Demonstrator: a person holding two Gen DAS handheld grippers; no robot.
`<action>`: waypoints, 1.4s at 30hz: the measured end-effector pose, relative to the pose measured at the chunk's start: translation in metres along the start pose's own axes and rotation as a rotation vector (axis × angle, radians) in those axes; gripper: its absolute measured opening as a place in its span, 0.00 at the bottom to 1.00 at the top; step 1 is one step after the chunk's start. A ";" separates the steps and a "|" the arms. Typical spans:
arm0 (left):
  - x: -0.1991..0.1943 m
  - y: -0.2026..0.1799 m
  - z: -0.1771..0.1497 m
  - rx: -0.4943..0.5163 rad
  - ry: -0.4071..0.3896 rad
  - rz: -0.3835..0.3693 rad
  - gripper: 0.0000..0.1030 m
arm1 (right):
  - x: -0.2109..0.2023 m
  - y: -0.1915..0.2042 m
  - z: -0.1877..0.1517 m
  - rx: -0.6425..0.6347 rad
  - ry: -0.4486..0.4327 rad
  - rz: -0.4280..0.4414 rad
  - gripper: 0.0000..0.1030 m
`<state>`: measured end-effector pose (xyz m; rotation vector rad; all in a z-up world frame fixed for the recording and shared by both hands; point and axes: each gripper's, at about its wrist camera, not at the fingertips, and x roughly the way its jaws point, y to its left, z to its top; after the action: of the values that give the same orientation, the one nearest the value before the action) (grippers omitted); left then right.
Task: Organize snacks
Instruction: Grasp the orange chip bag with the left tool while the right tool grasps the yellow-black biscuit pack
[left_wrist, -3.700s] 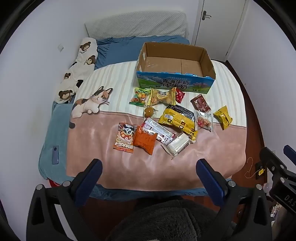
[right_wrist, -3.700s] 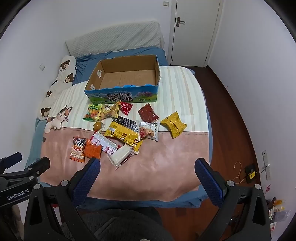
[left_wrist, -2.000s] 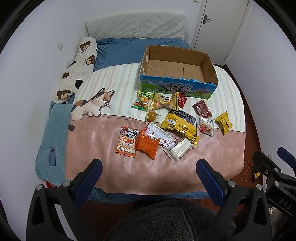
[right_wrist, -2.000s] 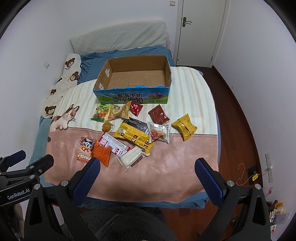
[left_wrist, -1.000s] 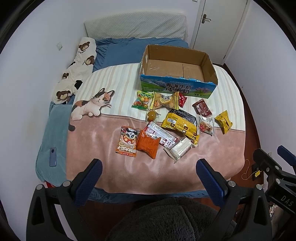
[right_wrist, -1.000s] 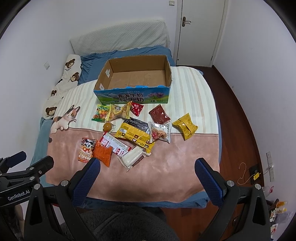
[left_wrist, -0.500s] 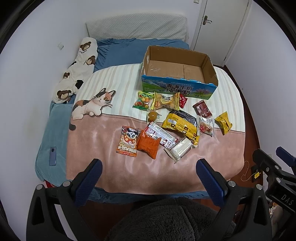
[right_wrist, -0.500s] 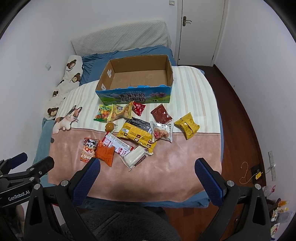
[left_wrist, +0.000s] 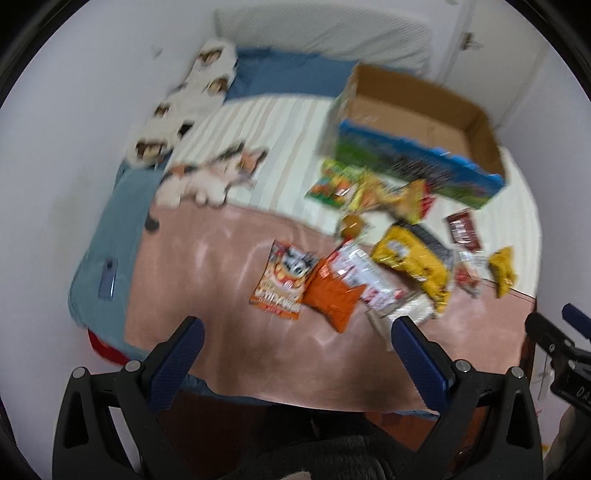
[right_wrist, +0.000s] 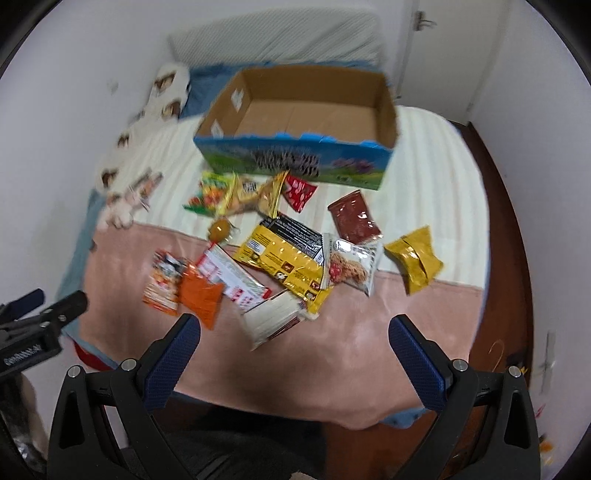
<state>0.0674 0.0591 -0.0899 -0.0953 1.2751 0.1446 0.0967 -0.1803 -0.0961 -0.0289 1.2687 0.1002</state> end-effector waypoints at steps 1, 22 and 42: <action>0.015 0.003 0.000 -0.016 0.030 0.006 1.00 | 0.016 0.001 0.005 -0.025 0.016 -0.008 1.00; 0.235 0.023 -0.030 -0.715 0.439 -0.444 0.79 | 0.294 0.057 0.079 -0.652 0.407 0.029 1.00; 0.191 -0.052 0.008 0.057 0.103 0.072 0.46 | 0.324 -0.048 0.071 0.419 0.376 0.345 0.89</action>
<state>0.1380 0.0198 -0.2709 -0.0082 1.3850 0.1667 0.2639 -0.2032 -0.3852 0.5555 1.6395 0.1280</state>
